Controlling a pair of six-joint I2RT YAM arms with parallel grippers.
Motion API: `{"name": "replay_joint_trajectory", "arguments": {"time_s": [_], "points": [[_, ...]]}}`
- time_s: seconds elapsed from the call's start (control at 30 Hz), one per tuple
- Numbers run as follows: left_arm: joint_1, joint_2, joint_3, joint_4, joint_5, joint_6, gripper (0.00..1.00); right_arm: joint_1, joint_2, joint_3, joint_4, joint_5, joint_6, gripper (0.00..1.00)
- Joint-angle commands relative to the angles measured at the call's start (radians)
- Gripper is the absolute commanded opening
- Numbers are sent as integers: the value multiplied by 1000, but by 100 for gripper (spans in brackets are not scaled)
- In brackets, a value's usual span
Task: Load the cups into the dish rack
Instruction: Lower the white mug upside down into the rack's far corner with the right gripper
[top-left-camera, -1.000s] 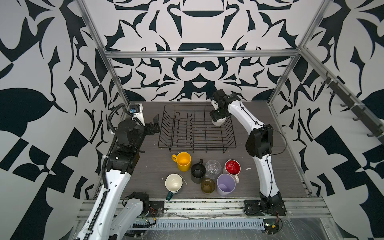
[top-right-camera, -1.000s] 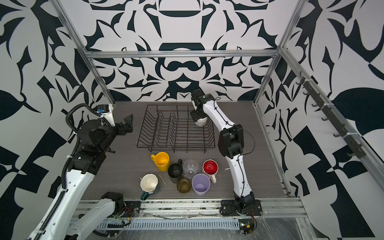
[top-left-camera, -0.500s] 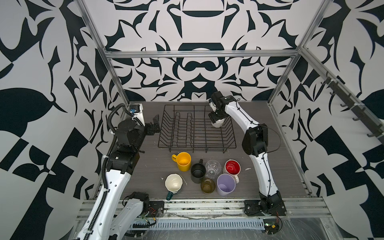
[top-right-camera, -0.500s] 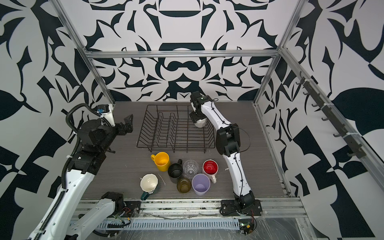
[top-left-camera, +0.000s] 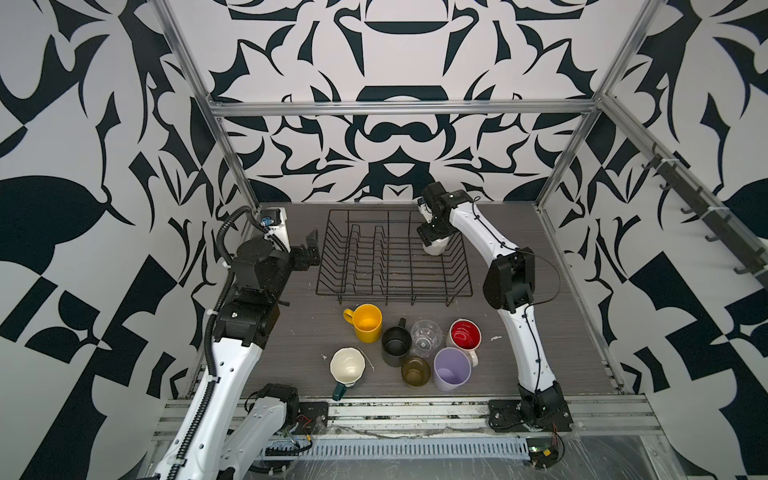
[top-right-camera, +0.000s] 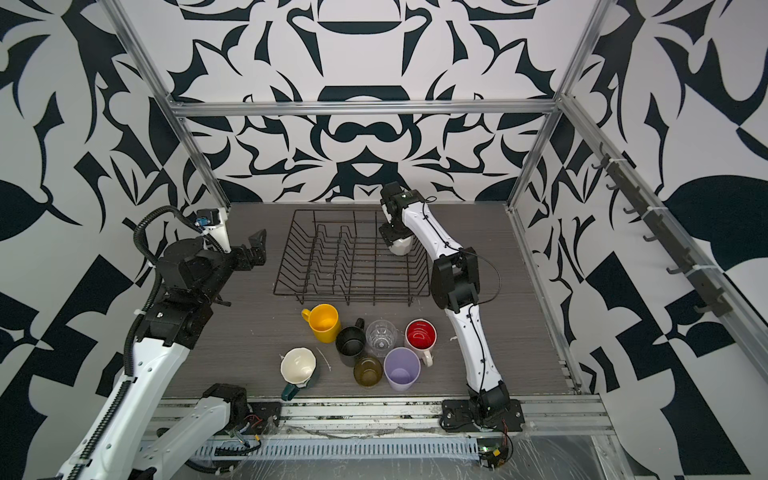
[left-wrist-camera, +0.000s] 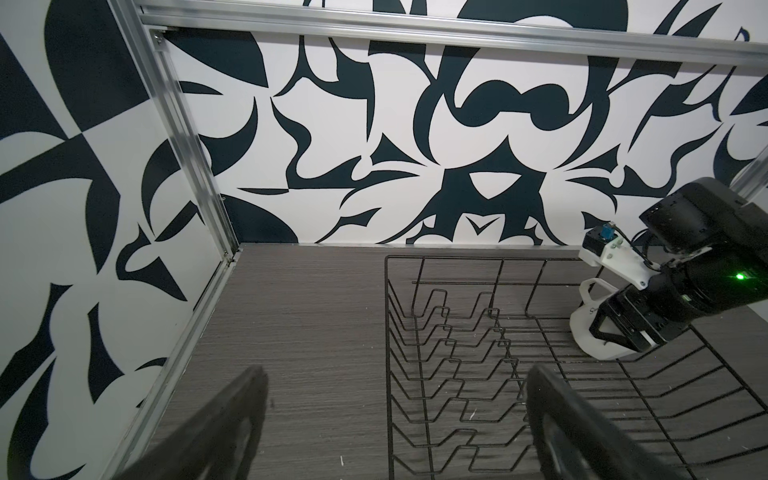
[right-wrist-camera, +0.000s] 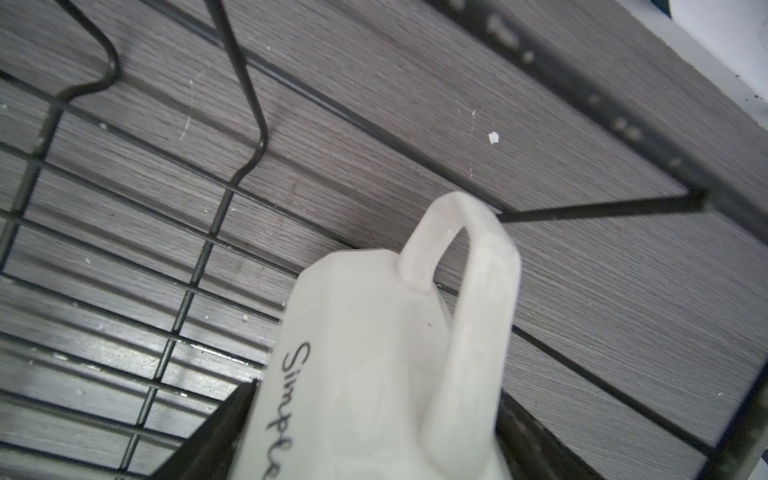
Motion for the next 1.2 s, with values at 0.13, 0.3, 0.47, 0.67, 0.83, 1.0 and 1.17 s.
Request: {"name": "replay_joint_trajectory", "arguments": {"time_s": [0.13, 0.3, 0.47, 0.67, 0.83, 1.0, 1.17], "points": [[6, -4, -4, -10, -5, 7, 100, -4, -47, 32, 1, -22, -7, 69], [5, -7, -4, -11, -5, 8, 99, -4, -53, 30, 0, -23, -10, 74], [5, -8, -4, -11, -3, 7, 99, -4, -55, 29, -2, -25, -10, 76], [5, -10, -4, -12, -3, 8, 100, -4, -61, 26, -1, -29, -11, 94], [5, -10, -4, -13, -5, 9, 99, -4, -65, 24, 3, -33, -10, 94], [5, -14, -4, -13, -8, 8, 99, -4, -79, 23, 11, -34, -7, 94], [6, -13, -3, -14, -14, 6, 99, -4, -115, 2, 36, -33, -5, 94]]}}
